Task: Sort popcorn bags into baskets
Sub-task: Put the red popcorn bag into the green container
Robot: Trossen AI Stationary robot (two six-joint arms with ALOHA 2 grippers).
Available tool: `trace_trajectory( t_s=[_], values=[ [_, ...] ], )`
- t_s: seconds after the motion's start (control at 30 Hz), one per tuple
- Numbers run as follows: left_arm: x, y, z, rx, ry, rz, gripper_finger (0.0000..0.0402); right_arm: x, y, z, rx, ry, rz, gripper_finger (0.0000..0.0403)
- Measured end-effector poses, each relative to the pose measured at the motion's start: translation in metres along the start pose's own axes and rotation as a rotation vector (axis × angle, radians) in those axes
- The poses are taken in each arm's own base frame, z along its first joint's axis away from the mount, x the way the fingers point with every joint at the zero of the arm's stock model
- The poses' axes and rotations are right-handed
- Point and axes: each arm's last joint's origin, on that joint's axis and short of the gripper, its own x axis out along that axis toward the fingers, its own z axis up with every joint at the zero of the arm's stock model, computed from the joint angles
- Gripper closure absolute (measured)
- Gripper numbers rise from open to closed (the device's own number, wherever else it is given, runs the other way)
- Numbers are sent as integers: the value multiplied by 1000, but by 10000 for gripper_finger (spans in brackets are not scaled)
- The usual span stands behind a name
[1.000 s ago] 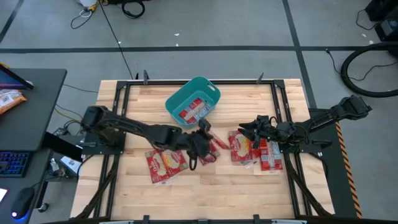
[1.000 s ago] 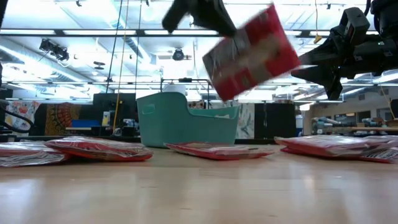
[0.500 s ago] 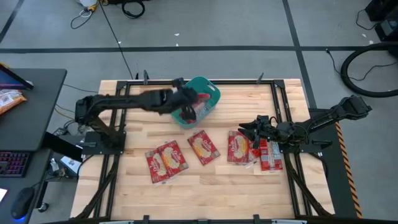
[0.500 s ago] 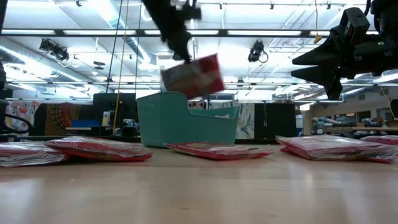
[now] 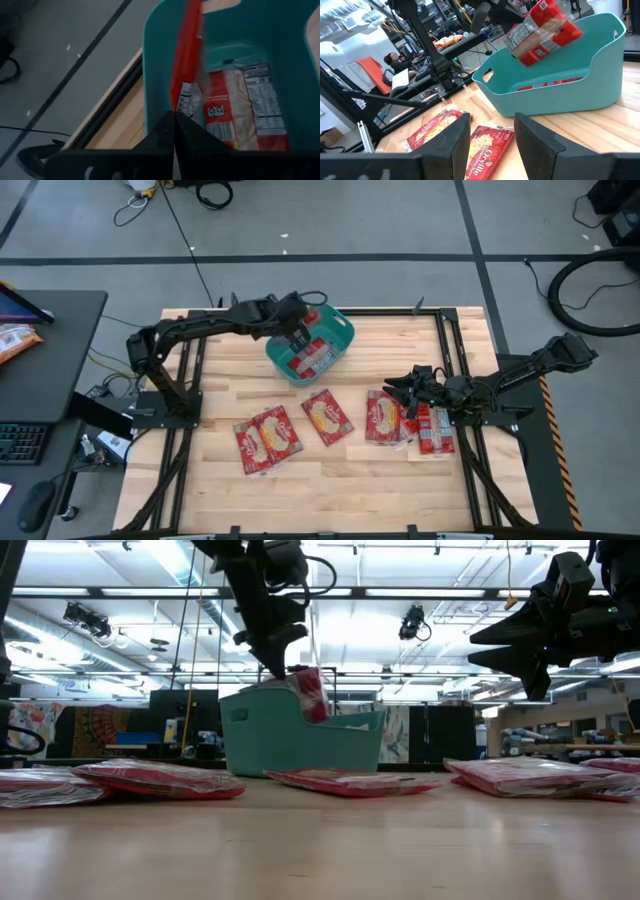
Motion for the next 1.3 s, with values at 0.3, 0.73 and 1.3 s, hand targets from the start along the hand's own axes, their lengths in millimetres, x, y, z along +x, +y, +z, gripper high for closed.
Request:
trace_trajectory(
  t_s=[0.3,0.73,1.3],
  values=[
    [-9,-23,-1,49,-15,-139,342,0,0,0,0,-1,0,245],
    [-45,-91,-6,334,-140,-722,281,0,0,0,0,0,0,245],
    [-99,-190,-99,1023,-257,-582,273,0,0,0,0,0,0,245]
  ],
)
